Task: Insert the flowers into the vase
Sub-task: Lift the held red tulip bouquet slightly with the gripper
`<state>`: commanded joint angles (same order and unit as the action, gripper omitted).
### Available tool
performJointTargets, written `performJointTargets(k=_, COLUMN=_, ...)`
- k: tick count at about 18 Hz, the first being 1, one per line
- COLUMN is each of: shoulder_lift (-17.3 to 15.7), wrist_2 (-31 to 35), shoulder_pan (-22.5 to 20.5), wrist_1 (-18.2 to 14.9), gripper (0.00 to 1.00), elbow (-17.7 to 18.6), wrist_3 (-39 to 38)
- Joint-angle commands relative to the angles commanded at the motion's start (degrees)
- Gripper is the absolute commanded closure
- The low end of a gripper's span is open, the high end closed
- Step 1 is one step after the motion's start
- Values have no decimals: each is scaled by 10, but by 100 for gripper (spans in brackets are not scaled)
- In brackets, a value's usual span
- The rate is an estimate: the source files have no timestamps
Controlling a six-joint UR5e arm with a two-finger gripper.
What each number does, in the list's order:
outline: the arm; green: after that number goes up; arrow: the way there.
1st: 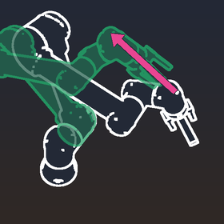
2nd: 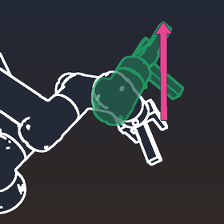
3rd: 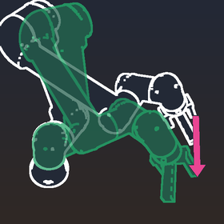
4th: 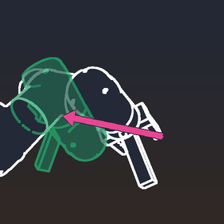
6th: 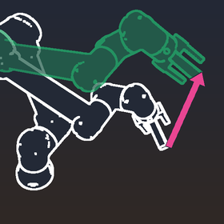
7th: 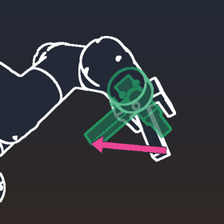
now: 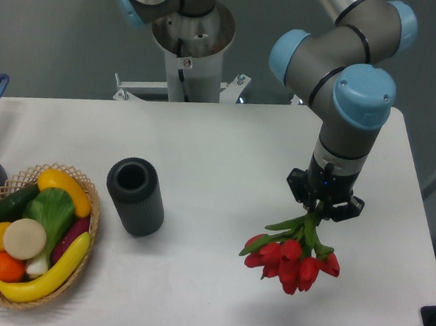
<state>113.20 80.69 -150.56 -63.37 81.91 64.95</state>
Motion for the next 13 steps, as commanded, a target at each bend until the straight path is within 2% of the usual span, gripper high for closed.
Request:
performJointTargets(k=3, shoulder_lift=0, wrist_2=-32, shoulder_pan=0, wrist_1=7, gripper=100, elbow=-3, wrist_3=-1)
performJointTargets(k=8, shoulder_lift=0, wrist_2=-95, shoulder_pan=-3, wrist_1=54, gripper=100, elbow=8, wrist_3=-1)
performJointTargets(k=10, shoulder_lift=-3, wrist_2=-145, shoulder_pan=-5, wrist_1=55, gripper=100, elbow=8, wrist_3=-6)
performJointTargets(k=13, shoulder_lift=-5, wrist_2=-260, shoulder_pan=-14, wrist_1=58, gripper=100, elbow=8, wrist_3=-29)
